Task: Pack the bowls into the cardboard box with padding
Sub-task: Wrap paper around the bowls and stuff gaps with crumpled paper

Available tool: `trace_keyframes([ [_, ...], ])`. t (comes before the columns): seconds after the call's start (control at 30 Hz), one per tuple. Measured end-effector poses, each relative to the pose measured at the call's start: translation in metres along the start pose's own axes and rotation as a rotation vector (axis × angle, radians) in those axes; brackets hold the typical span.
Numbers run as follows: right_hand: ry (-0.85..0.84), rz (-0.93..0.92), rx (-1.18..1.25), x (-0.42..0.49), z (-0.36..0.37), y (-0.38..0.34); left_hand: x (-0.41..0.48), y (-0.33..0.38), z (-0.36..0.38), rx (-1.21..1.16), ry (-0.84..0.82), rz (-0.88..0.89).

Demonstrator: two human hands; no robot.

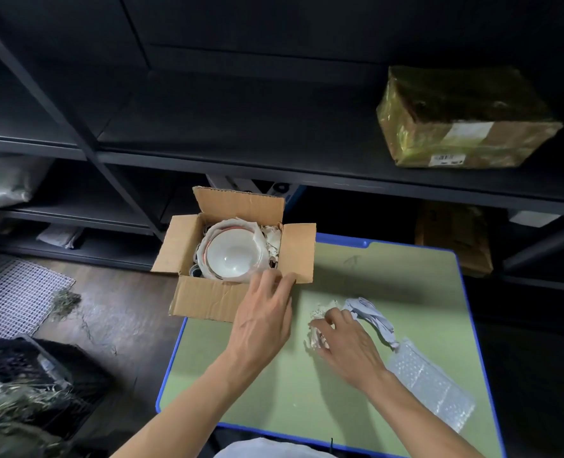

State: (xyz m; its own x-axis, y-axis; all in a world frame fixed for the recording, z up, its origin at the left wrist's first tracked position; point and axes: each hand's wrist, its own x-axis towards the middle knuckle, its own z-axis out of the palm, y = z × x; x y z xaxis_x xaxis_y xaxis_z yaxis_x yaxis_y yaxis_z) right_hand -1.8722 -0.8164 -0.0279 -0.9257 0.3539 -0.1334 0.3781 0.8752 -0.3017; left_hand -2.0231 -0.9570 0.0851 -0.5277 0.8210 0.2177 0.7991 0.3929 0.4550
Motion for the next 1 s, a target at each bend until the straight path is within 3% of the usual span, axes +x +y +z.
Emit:
trace_keyframes([
  [0.17,-0.03,0.041,0.012,-0.001,0.002,-0.008,-0.012,0.004,0.004,-0.039,-0.04,0.066],
  [0.3,0.084,0.044,0.071,-0.003,-0.005,-0.014,-0.023,0.004,0.009,-0.058,-0.104,0.072],
  [0.57,0.095,0.197,0.508,-0.018,-0.049,-0.017,-0.022,0.001,0.022,-0.084,-0.239,0.052],
  [0.73,0.079,0.214,0.646,-0.026,-0.076,-0.024,-0.015,0.009,0.026,-0.155,-0.386,0.094],
  [0.83,0.108,0.205,0.709,-0.029,-0.091,-0.031,-0.011,0.017,0.024,-0.259,-0.368,0.089],
  [1.0,0.188,0.188,0.826,-0.026,-0.122,-0.049,-0.005,0.023,-0.001,-0.375,-0.203,0.077],
])
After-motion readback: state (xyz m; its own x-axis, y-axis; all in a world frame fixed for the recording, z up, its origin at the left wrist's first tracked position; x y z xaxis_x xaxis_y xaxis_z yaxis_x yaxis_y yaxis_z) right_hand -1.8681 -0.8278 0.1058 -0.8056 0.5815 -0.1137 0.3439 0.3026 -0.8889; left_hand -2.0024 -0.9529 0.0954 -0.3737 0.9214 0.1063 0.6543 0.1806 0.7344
